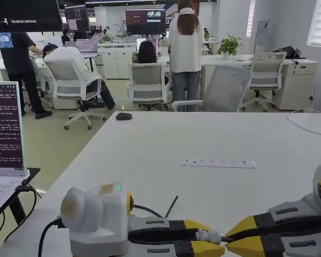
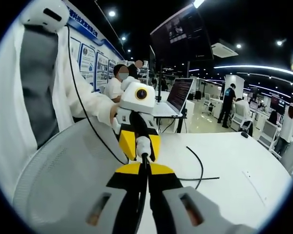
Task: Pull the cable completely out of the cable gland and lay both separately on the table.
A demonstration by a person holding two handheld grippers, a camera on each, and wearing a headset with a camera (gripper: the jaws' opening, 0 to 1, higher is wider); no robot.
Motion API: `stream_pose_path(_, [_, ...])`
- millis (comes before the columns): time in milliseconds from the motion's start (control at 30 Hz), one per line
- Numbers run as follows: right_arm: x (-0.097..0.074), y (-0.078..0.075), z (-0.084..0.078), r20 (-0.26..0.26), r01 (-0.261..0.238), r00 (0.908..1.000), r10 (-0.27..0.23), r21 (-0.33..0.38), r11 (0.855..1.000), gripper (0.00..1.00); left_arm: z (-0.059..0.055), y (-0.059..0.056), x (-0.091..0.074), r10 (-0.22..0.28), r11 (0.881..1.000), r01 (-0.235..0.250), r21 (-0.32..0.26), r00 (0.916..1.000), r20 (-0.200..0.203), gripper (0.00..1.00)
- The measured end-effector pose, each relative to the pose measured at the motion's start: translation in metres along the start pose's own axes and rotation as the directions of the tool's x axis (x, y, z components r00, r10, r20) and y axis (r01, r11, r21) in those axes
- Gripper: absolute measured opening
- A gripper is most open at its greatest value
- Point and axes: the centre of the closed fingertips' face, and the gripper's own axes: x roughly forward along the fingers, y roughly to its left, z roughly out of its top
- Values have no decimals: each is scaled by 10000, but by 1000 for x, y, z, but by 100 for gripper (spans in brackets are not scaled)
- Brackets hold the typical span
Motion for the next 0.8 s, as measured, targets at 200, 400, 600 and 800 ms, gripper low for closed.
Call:
stream_pose_path(200, [-7, -6, -12, -146, 241, 9996, -240, 101, 9997, 2, 4, 4, -4, 170, 9998, -172, 133, 9998, 145, 17])
stream_pose_path(400, [-13, -9, -27, -416, 463, 9981, -453, 229, 9987, 2, 5, 6, -4, 264, 9995, -267, 169, 9995, 179, 17])
stream_pose_path(600, [-26, -13, -59, -1052, 948, 9905, -881, 597, 9937, 2, 14, 14, -12, 558, 9984, -548, -155, 9961, 688, 17])
stream_pose_path(800, [-38, -12, -80, -1359, 1220, 9849, -1075, 1029, 9872, 2, 18, 16, -14, 697, 9974, -676, -268, 9934, 912, 17])
